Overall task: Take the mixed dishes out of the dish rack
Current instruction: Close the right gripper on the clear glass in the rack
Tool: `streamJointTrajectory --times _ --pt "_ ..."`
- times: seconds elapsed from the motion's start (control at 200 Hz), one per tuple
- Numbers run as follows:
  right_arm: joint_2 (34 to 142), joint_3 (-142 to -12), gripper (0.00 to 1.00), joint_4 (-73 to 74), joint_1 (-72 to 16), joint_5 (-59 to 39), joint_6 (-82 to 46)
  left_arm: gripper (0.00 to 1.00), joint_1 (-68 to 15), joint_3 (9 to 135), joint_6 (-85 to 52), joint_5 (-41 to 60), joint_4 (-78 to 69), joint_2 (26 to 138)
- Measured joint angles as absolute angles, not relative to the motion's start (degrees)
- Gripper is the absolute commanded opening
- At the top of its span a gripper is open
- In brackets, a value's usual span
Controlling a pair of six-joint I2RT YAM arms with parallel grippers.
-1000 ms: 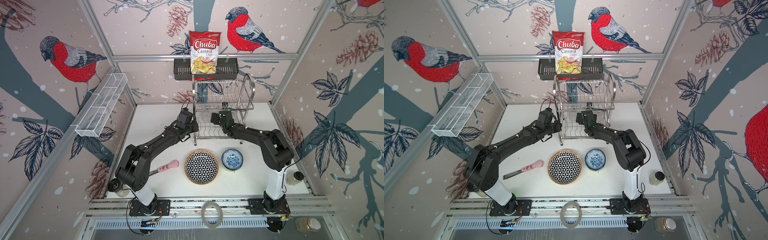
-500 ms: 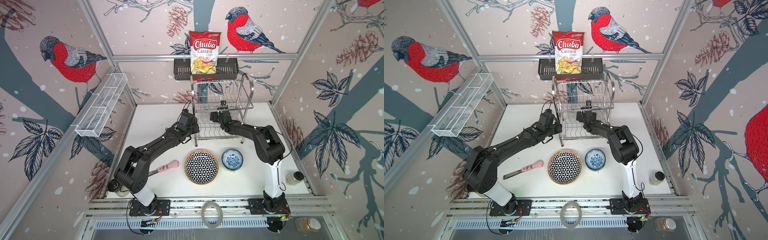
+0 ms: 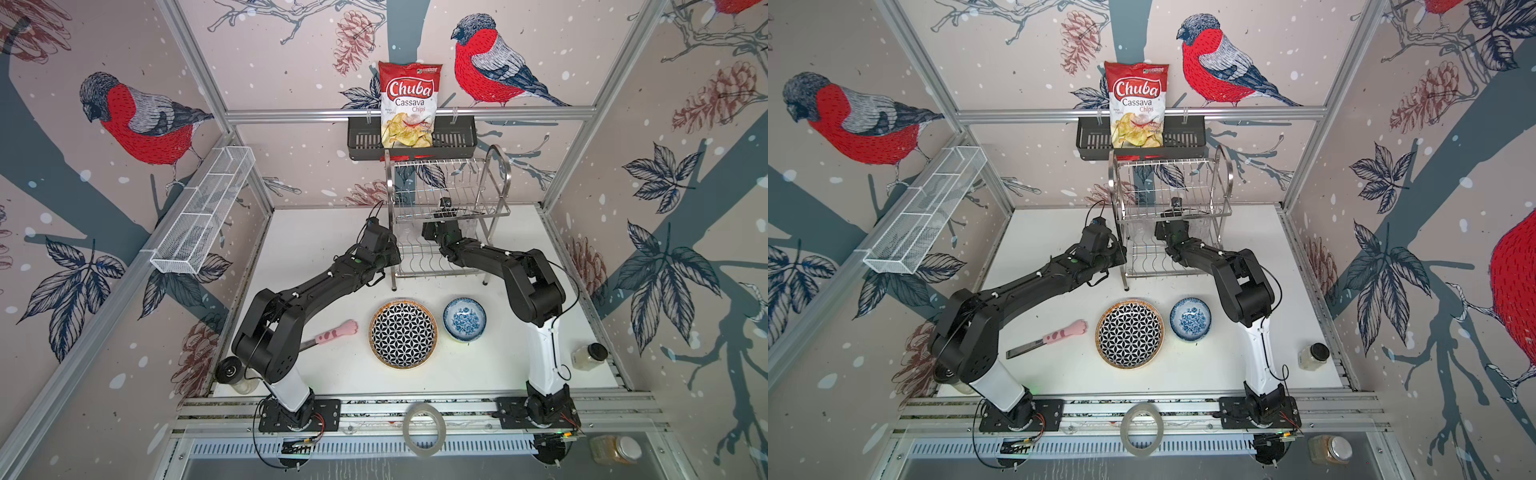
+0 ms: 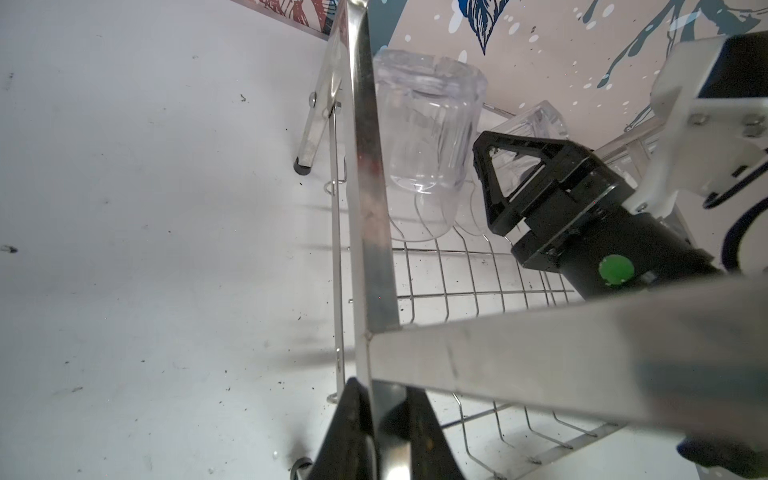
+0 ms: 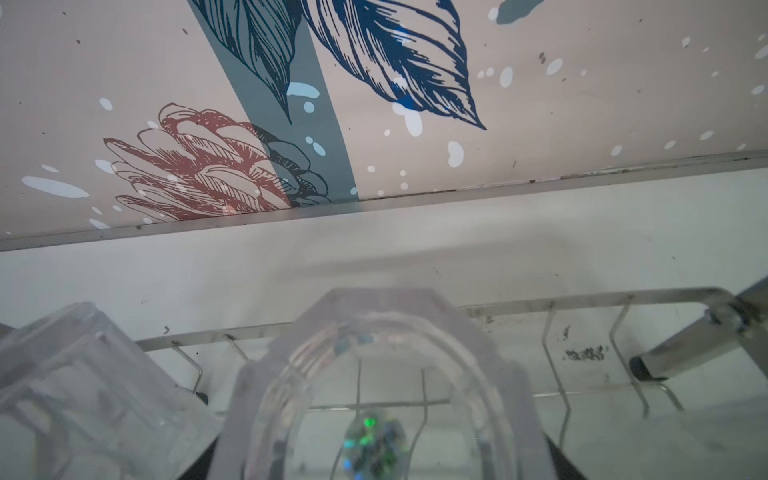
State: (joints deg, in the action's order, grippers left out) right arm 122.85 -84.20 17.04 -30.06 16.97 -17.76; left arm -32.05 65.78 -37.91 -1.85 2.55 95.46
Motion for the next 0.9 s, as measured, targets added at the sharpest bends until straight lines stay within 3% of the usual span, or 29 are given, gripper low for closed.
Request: streamJointTrajectory --times 0.265,0.901 --pt "120.07 -80.88 0.34 16.53 -31.16 16.91 -17.93 0.0 -32.05 65.58 -38.04 -1.89 2.83 95.46" --pt "110.89 -70.48 0.27 14.31 -33.93 17.56 -18.7 0.03 -32.27 65.28 -37.52 -2.04 3.81 95.37"
